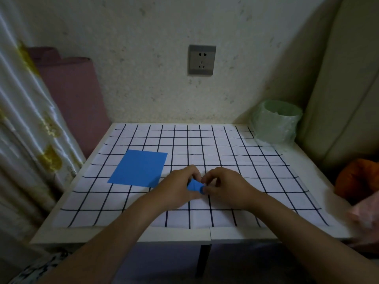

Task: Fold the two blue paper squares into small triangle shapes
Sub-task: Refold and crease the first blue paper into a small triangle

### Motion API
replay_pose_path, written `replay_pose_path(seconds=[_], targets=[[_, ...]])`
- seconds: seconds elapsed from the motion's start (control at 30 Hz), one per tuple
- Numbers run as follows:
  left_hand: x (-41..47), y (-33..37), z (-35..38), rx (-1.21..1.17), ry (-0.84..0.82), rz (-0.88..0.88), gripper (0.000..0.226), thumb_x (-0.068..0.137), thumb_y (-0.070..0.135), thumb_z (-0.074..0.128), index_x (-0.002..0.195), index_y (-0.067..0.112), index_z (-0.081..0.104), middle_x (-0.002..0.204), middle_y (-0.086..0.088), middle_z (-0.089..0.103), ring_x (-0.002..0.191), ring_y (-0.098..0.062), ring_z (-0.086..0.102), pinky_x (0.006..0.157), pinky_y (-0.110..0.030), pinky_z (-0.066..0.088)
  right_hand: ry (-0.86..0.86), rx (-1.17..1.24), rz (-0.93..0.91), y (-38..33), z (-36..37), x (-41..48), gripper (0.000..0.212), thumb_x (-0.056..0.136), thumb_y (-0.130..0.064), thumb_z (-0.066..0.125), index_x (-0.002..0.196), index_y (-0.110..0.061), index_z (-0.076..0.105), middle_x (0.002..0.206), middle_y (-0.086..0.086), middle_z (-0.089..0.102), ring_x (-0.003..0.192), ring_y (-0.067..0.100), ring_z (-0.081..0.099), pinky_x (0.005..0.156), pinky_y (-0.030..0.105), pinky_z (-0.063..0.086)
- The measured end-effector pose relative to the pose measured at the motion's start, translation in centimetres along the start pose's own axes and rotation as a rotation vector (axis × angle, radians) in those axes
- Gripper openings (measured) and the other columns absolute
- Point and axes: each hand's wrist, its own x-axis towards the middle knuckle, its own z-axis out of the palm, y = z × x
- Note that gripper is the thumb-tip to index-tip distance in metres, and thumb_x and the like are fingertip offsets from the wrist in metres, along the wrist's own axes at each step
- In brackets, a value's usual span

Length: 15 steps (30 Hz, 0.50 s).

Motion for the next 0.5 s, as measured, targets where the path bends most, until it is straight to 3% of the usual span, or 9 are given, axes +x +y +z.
replay_pose_path(seconds=[0.07, 0.2, 0.33, 0.5], targets=[[-0.1, 0.4, -0.1, -0.043, 0.052, 0.026, 0.026, 0.082, 0.032, 0.076, 0.087, 0.043, 0.052, 0.081, 0.010, 0.061, 0.067, 0.001, 0.056, 0.054, -0.014, 0.045, 0.026, 0.077, -0.002, 0.0, -0.2, 0.0, 0.005, 0.089, -0.028, 0.067, 0.088, -0.025, 0.071, 0.083, -0.013, 0.066, 0.073, -0.003, 0.059, 0.066, 0.017, 0.046], [-0.1, 1.0, -0.6, -0.082, 0.178, 0.020, 0.011, 0.087, 0.032, 0.071, 0.086, 0.041, 0.065, 0.080, 0.013, 0.066, 0.075, 0.002, 0.059, 0.062, -0.013, 0.049, 0.051, 0.148, -0.028, 0.0, -0.8, -0.1, 0.013, 0.091, -0.024, 0.063, 0.080, -0.026, 0.069, 0.077, -0.012, 0.067, 0.074, 0.002, 0.062, 0.068, 0.019, 0.052], [-0.2, 1.7, -0.7, -0.152, 0.210, -0.027, 0.009, 0.085, 0.027, 0.074, 0.080, 0.034, 0.071, 0.075, 0.014, 0.071, 0.075, 0.001, 0.066, 0.073, -0.028, 0.059, 0.149, 0.272, -0.045, -0.4, -0.6, -0.1, 0.018, 0.088, -0.023, 0.062, 0.071, -0.025, 0.069, 0.070, -0.009, 0.068, 0.067, 0.004, 0.063, 0.062, 0.018, 0.052], [-0.2, 2.4, -0.8, -0.328, 0.237, -0.151, 0.015, 0.083, 0.025, 0.076, 0.071, 0.032, 0.072, 0.072, 0.015, 0.073, 0.072, -0.011, 0.072, 0.068, -0.040, 0.062, 0.151, 0.256, -0.065, -0.7, -1.3, 0.0, 0.019, 0.088, -0.023, 0.064, 0.069, -0.025, 0.069, 0.065, -0.011, 0.068, 0.060, 0.001, 0.061, 0.056, 0.016, 0.050]])
